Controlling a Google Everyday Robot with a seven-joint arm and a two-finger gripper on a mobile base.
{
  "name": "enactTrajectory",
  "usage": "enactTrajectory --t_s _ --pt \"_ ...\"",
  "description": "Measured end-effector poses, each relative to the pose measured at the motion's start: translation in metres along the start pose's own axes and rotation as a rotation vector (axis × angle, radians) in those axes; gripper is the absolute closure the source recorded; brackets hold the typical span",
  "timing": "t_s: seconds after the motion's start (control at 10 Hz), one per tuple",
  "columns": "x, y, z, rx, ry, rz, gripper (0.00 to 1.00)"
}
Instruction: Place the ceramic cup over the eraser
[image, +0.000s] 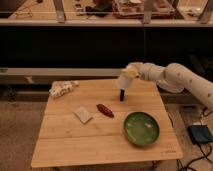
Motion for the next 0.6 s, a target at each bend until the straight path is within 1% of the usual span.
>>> enactTrajectory --t_s 0.2,0.4,0.6 --pt "0.0 0.003 0.009 0.003 -0.005 -0.017 1.0" --pt "0.006 0.005 0.014 0.006 0.003 -0.048 1.0" --pt "0.012 0.009 0.019 -0.001 0.013 -0.067 1.0"
